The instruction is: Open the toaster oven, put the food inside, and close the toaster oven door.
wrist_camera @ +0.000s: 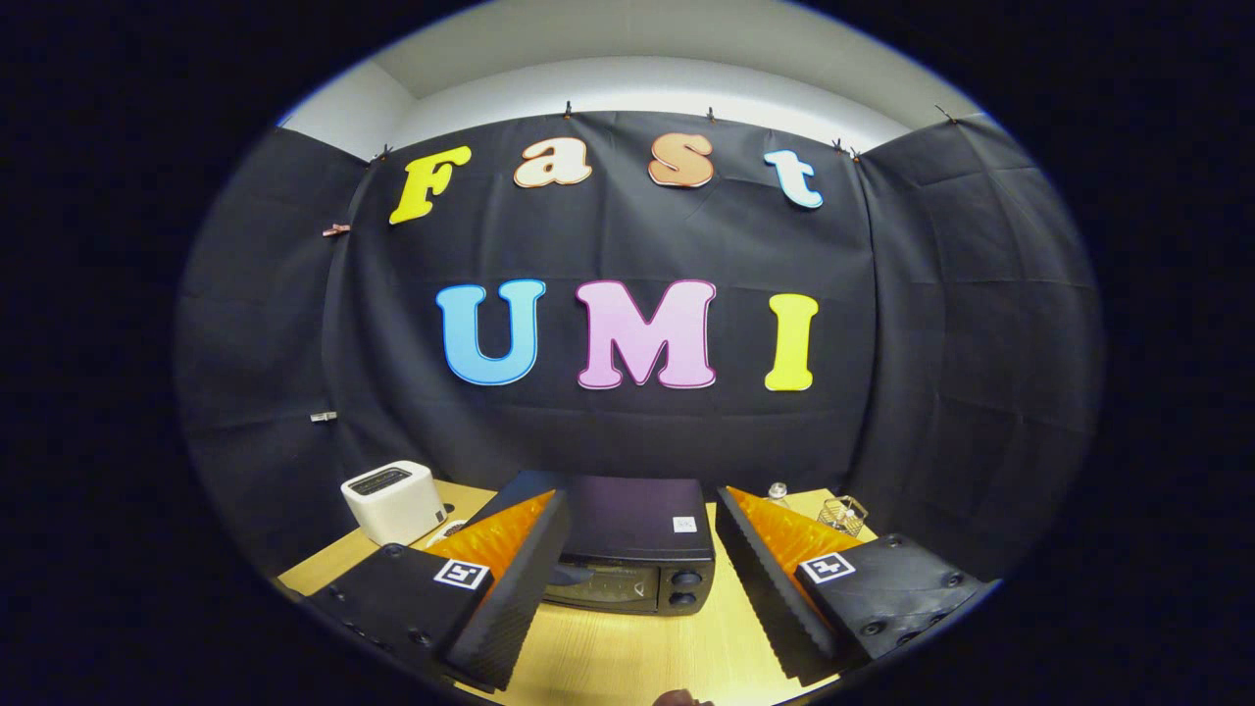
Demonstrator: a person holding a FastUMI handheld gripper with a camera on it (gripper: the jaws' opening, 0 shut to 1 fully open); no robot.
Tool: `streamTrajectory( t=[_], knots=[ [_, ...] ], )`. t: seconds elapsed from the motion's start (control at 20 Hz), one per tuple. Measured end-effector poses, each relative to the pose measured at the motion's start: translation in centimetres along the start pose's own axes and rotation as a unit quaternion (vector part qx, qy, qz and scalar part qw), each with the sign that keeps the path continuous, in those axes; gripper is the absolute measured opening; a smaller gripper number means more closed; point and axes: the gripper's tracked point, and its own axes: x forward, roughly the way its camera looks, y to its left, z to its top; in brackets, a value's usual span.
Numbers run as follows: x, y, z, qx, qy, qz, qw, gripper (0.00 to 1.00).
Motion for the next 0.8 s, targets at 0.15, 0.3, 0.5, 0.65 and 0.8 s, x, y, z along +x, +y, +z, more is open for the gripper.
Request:
streamTrajectory(
  t=[0.15, 0.3, 0.5, 0.65, 0.8],
  knots=[
    [-0.8, -1.2, 0.9, -0.002, -0.007, -0.009, 1.0, 0.99],
    [-1.6, -2.5, 1.4, -0.002, -0.01, -0.022, 1.0, 0.99],
    [-2.4, -4.0, 2.0, -0.008, -0.016, -0.037, 0.999, 0.99],
    [-3.0, -4.8, 2.5, -0.014, -0.02, -0.043, 0.999, 0.99],
    [-3.3, -5.1, 2.7, -0.019, -0.019, -0.045, 0.999, 0.99]
  ],
)
